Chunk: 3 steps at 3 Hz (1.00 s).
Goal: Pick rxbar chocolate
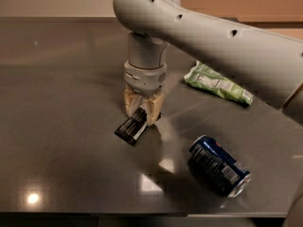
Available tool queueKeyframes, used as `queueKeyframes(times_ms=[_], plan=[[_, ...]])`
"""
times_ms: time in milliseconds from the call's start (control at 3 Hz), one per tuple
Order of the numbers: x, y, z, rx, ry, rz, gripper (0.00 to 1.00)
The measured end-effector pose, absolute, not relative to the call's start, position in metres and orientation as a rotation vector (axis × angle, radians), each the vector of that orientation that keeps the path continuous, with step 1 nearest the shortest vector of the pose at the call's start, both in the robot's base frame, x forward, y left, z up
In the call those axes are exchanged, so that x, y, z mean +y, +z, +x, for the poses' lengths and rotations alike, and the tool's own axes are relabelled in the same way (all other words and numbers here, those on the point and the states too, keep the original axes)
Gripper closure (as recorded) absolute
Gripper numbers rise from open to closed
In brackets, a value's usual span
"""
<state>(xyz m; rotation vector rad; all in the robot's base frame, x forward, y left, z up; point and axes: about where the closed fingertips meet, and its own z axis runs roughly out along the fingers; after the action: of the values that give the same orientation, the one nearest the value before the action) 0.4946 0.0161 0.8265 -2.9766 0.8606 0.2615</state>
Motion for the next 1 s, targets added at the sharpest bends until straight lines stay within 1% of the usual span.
queueKeyframes(times_ms=[333,1000], plan=[[0.007,0.843,0.500,0.915,0.254,-2.913,1.00],[-0.018,0.908,0.510,1.093,0.245,-2.718,1.00]])
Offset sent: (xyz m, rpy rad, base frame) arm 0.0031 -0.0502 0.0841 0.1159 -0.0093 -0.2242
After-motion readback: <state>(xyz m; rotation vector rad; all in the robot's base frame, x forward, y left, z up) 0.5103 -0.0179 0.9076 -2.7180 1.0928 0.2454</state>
